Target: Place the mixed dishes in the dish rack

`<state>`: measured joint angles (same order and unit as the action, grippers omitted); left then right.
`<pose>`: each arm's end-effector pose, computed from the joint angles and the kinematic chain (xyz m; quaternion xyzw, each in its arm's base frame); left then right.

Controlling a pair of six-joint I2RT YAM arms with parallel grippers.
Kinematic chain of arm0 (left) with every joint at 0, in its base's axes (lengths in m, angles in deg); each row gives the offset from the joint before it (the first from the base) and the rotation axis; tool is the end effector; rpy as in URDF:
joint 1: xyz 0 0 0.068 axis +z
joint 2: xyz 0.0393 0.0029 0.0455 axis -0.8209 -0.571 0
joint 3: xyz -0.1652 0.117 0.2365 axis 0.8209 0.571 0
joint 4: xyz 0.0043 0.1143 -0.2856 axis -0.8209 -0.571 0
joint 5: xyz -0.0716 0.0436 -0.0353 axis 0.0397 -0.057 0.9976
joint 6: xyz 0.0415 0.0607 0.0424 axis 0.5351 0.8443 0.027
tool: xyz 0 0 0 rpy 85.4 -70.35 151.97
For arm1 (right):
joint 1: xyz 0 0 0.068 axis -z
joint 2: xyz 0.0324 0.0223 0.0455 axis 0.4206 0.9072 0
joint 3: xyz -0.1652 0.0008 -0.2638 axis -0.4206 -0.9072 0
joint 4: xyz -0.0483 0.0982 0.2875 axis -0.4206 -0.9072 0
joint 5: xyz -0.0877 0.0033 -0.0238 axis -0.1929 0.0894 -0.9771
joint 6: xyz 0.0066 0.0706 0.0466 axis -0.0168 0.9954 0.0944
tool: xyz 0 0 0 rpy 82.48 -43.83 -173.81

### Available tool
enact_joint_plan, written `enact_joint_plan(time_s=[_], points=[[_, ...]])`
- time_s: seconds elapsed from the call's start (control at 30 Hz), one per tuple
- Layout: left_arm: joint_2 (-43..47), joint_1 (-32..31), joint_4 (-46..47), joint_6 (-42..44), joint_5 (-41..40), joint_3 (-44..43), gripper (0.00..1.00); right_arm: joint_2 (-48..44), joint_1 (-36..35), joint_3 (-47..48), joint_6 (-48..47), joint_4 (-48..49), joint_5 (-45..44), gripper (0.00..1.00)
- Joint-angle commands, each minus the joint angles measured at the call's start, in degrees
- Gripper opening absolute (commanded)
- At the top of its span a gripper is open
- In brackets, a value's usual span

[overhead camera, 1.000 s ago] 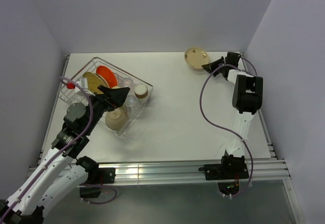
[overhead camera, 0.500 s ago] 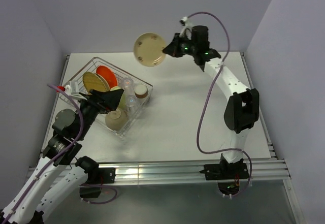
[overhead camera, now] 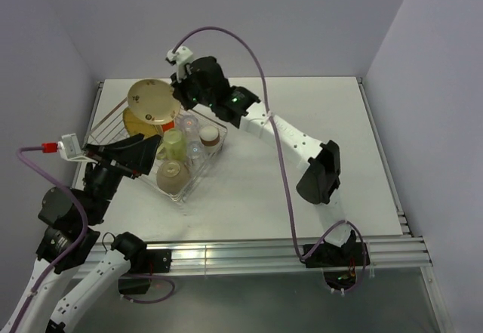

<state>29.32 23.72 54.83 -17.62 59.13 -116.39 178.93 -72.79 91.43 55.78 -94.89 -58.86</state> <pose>0.1047 -0.0519 0.4532 -0.1048 0.5899 -0.4382 0.6701 0.3923 0.4438 0.4401 -0.3517 0.7088 0.2725 0.5474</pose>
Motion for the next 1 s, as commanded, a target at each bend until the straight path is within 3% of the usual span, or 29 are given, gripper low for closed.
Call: enact_joint_plan(time_s=[0.0, 0.5, 0.97], points=[[2.2, 0.1, -2.3, 2.4, -1.7, -3.3, 0.98, 2.3, -5.1, 1.0, -2.4, 4.4, -13.5, 0.0], [9.0, 0.1, -8.4, 4.4, -6.9, -6.6, 0.99, 9.7, -16.3, -0.4, -3.5, 21.7, -34.6, 0.0], [11.0, 0.1, -12.3, 5.6, -9.7, -8.9, 0.99, 18.0, -21.7, -1.4, -13.2, 38.3, -44.0, 0.0]])
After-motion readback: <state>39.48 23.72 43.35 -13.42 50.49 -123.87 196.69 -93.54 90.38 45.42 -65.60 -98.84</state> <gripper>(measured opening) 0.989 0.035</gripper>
